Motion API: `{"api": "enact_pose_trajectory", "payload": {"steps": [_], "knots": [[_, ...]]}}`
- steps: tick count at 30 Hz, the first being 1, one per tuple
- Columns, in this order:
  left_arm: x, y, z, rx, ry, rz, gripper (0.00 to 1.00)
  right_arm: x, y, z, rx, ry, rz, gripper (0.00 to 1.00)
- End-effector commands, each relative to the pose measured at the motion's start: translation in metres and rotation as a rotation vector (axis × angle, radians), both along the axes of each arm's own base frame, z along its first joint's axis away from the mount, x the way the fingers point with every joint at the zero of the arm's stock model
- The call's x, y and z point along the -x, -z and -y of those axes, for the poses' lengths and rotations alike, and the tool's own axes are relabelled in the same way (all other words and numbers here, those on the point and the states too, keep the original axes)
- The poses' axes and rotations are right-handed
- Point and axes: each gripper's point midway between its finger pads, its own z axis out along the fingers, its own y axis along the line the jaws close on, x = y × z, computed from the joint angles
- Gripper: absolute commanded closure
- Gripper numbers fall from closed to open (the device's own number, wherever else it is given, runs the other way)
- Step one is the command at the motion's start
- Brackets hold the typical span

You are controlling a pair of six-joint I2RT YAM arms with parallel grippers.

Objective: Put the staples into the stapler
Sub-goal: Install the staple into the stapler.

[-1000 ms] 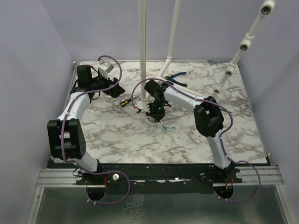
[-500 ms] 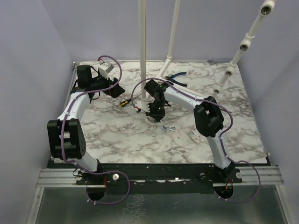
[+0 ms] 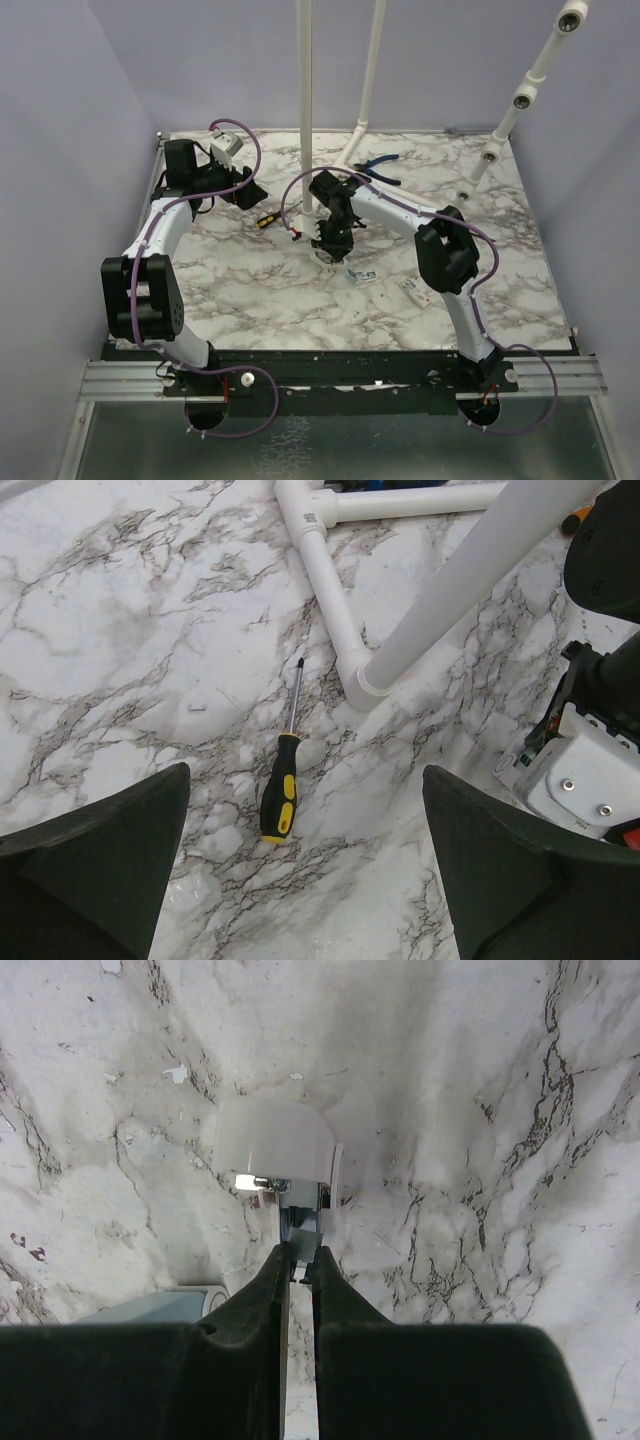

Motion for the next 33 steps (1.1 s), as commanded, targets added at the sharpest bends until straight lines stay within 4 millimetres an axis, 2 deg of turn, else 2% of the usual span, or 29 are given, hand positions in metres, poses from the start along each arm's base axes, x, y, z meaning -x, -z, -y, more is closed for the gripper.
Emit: {"api": "enact_pose_trajectory", "payload": {"steps": [1, 19, 33], "knots": [[0.007, -0.007, 0.001, 0.015, 0.024, 0.017, 0.01, 0.002, -0.019, -0.003, -0.023, 0.009, 0.022, 0.93], [0.009, -0.01, 0.002, 0.016, 0.023, 0.023, 0.01, 0.003, -0.023, 0.001, -0.004, 0.045, 0.019, 0.93], [0.01, -0.011, 0.001, 0.015, 0.023, 0.029, 0.01, 0.003, -0.034, 0.0, -0.021, 0.076, 0.031, 0.93]]}}
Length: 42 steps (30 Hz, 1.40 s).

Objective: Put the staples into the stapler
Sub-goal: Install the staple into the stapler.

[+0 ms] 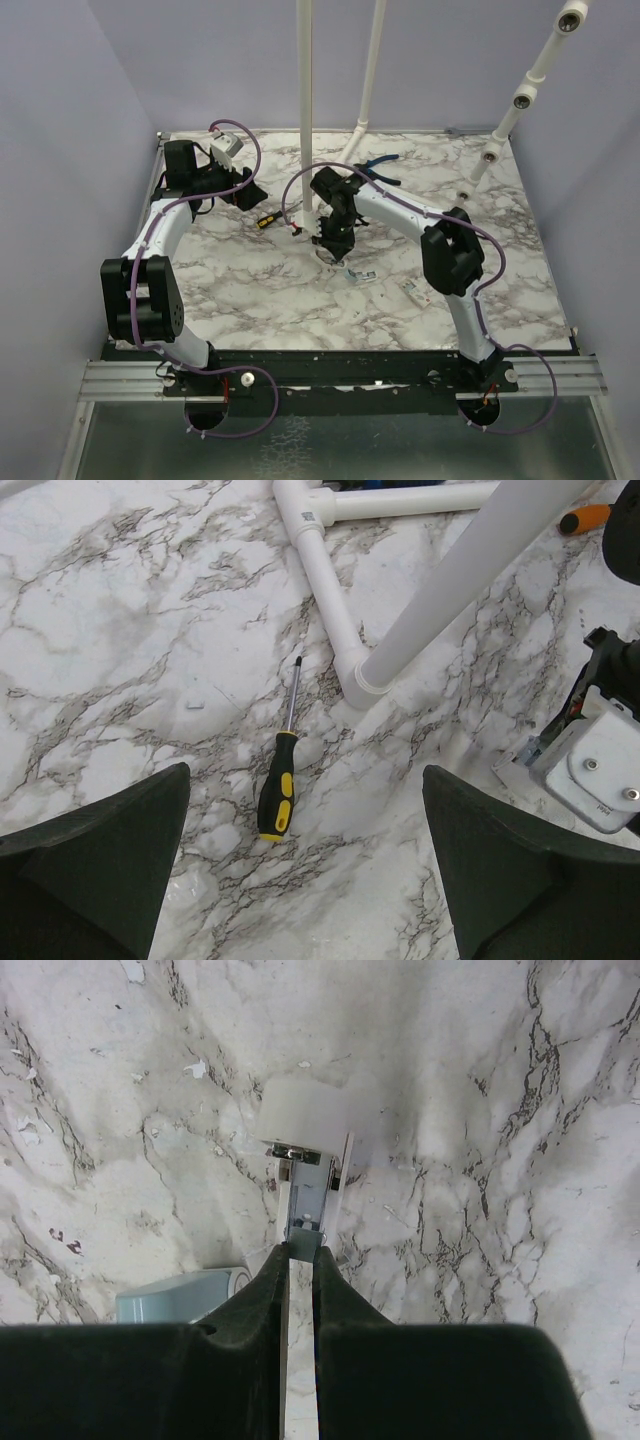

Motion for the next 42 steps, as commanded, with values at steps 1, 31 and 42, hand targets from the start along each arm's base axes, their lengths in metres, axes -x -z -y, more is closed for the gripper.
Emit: {"api": "enact_pose_trajectory", "payload": {"steps": [1, 31, 42], "knots": [[0.008, -0.012, 0.001, 0.014, 0.023, 0.03, 0.01, -0.001, -0.019, -0.002, -0.017, 0.017, 0.036, 0.93], [0.013, -0.015, 0.003, 0.022, 0.03, 0.033, 0.01, 0.007, 0.005, 0.005, 0.105, 0.186, -0.03, 0.93], [0.013, -0.013, 0.003, 0.023, 0.03, 0.028, 0.01, 0.005, 0.015, 0.003, 0.11, 0.173, -0.036, 0.94]]}}
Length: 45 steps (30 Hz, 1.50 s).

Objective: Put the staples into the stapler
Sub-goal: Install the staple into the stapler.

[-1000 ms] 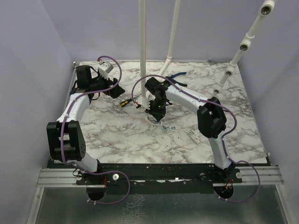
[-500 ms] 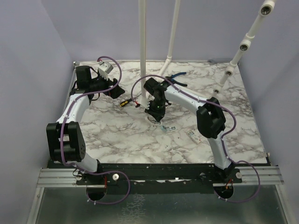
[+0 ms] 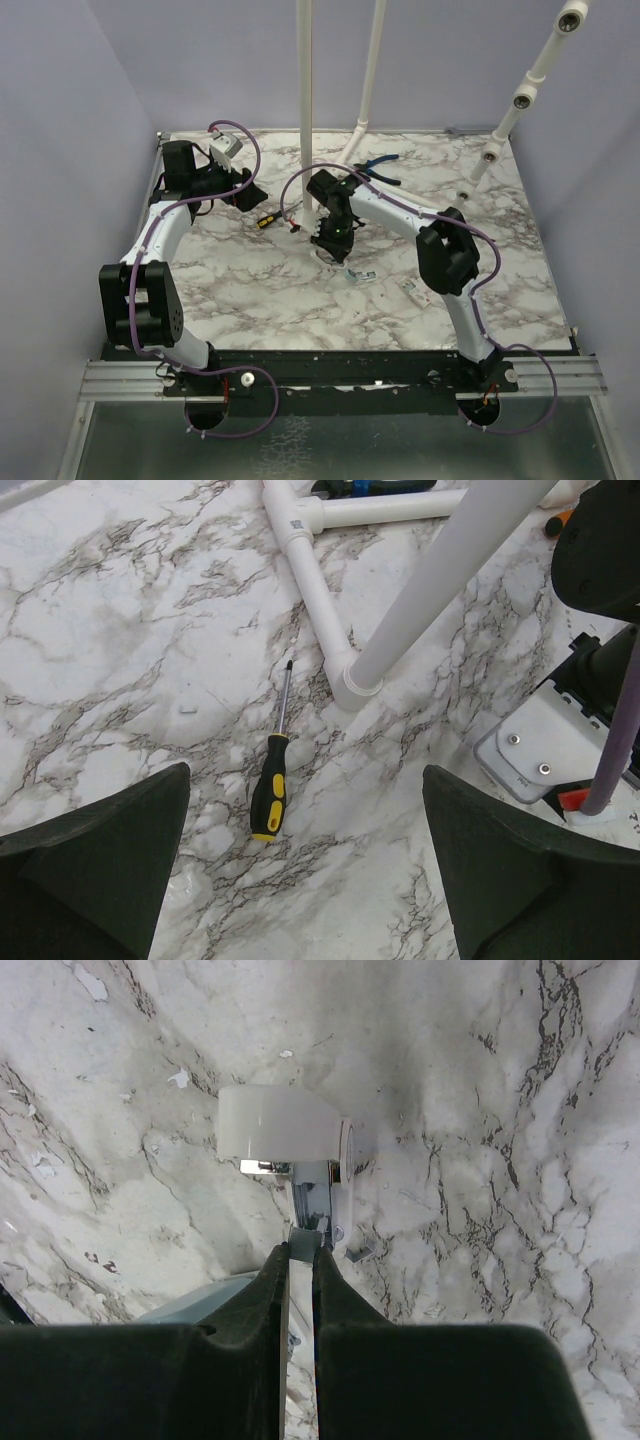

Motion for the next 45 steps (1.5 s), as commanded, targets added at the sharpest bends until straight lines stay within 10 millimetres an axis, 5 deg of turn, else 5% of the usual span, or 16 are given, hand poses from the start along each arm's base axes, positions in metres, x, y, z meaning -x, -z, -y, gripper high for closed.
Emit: {"api": "enact_pose_trajectory", "payload": {"steps": [1, 15, 27, 45], "knots": [[0.006, -0.006, 0.0, 0.015, 0.018, 0.014, 0.01, 0.0, 0.014, -0.001, 0.027, -0.011, -0.01, 0.94], [0.007, -0.006, 0.0, 0.015, 0.017, 0.013, 0.01, -0.005, 0.018, 0.001, 0.043, -0.028, 0.009, 0.94], [0.007, -0.007, 0.0, 0.013, 0.018, 0.017, 0.01, -0.001, -0.009, -0.007, -0.041, -0.071, 0.031, 0.94], [0.008, -0.006, -0.001, 0.012, 0.017, 0.015, 0.01, 0.002, -0.012, -0.007, -0.053, -0.125, 0.025, 0.94]]}}
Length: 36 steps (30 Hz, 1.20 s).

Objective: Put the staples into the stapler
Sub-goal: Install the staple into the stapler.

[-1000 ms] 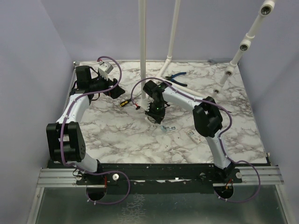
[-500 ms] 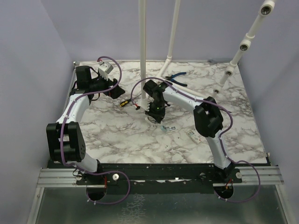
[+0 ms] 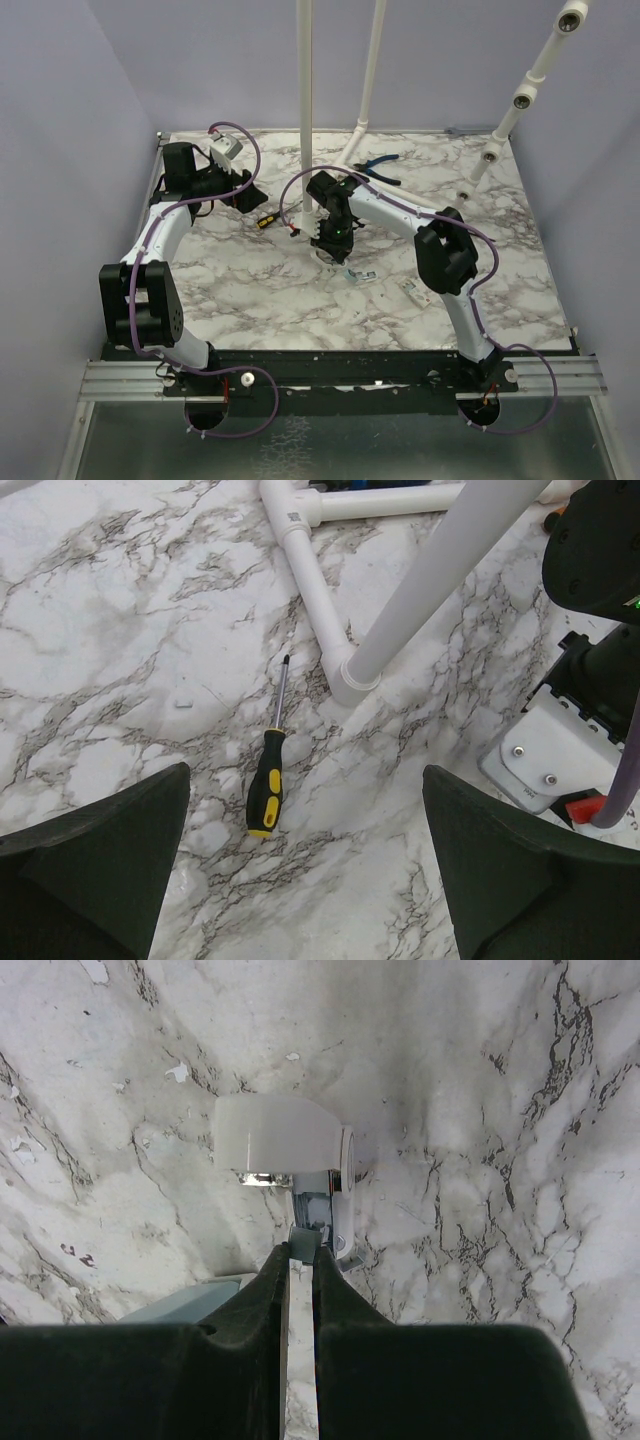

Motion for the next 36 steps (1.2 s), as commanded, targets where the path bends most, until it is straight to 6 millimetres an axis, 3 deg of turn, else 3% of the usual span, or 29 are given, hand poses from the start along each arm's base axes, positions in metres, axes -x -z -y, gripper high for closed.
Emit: {"api": "enact_pose_trajectory", "payload": {"steps": [1, 27, 36], "knots": [[0.006, -0.01, -0.001, 0.011, 0.016, 0.024, 0.01, 0.003, -0.02, -0.006, -0.047, -0.041, 0.021, 0.94], [0.007, -0.01, -0.001, 0.01, 0.018, 0.026, 0.01, 0.001, -0.026, -0.008, -0.07, -0.076, 0.041, 0.95], [0.007, -0.01, -0.001, 0.011, 0.02, 0.027, 0.01, -0.002, -0.015, -0.004, -0.038, -0.081, 0.045, 0.95]]}}
